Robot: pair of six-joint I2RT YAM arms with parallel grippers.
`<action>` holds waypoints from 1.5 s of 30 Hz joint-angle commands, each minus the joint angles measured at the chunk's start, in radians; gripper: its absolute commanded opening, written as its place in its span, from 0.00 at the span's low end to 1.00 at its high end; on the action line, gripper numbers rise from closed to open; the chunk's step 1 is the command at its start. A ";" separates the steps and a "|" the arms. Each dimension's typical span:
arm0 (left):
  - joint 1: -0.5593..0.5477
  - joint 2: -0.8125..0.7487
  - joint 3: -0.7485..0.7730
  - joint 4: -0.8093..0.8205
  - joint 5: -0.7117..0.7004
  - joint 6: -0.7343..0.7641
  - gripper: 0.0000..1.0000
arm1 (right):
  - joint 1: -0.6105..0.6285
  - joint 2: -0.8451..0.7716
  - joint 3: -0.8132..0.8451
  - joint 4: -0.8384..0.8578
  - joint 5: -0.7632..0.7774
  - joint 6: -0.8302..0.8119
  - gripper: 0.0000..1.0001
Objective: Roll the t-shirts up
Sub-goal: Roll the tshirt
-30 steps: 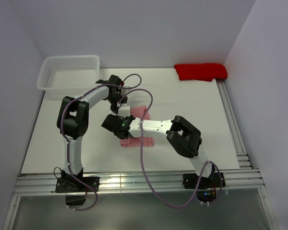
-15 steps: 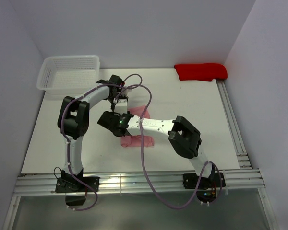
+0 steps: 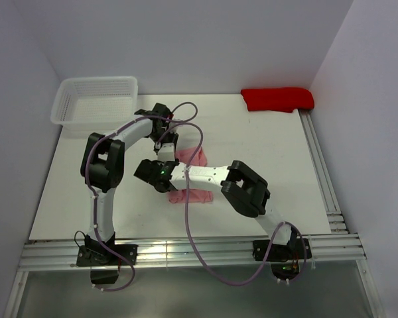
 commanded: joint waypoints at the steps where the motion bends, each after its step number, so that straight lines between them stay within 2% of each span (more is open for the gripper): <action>1: -0.007 0.025 0.046 0.026 -0.024 0.000 0.27 | 0.004 0.028 0.016 -0.083 -0.007 0.071 0.58; 7: -0.007 0.022 0.110 0.003 0.008 0.009 0.59 | 0.002 0.051 0.002 -0.157 -0.028 0.134 0.58; 12: -0.005 0.023 0.184 -0.035 0.047 0.020 0.70 | 0.001 0.051 -0.030 -0.154 -0.043 0.152 0.57; 14: 0.000 0.022 0.213 -0.046 0.062 0.024 0.72 | -0.004 0.026 -0.056 -0.118 -0.051 0.155 0.52; 16: 0.006 0.019 0.226 -0.058 0.087 0.035 0.73 | -0.010 -0.007 -0.131 -0.060 -0.083 0.146 0.50; 20: 0.015 -0.006 0.198 -0.057 0.122 0.058 0.74 | -0.047 -0.147 -0.350 0.228 -0.189 0.108 0.46; 25: 0.020 -0.056 0.066 -0.008 0.179 0.089 0.73 | -0.110 -0.280 -0.571 0.612 -0.399 0.085 0.42; 29: 0.030 -0.084 -0.015 0.037 0.247 0.133 0.74 | -0.172 -0.325 -0.770 0.877 -0.548 0.135 0.41; 31: 0.036 -0.095 -0.055 0.052 0.274 0.138 0.75 | -0.206 -0.323 -0.818 0.996 -0.592 0.158 0.41; 37: 0.035 -0.083 -0.104 0.112 0.291 0.121 0.75 | -0.251 -0.290 -0.938 1.226 -0.703 0.238 0.40; 40: 0.038 -0.064 -0.107 0.150 0.279 0.107 0.74 | -0.257 -0.276 -0.967 1.268 -0.717 0.267 0.40; 41: 0.039 -0.057 -0.103 0.156 0.277 0.058 0.74 | -0.258 -0.271 -0.978 1.274 -0.718 0.273 0.40; 44: 0.041 -0.032 -0.086 0.173 0.233 0.026 0.69 | -0.260 -0.276 -1.007 1.298 -0.720 0.290 0.40; 45: 0.043 -0.027 -0.083 0.170 0.220 0.020 0.65 | -0.260 -0.282 -1.012 1.291 -0.717 0.293 0.41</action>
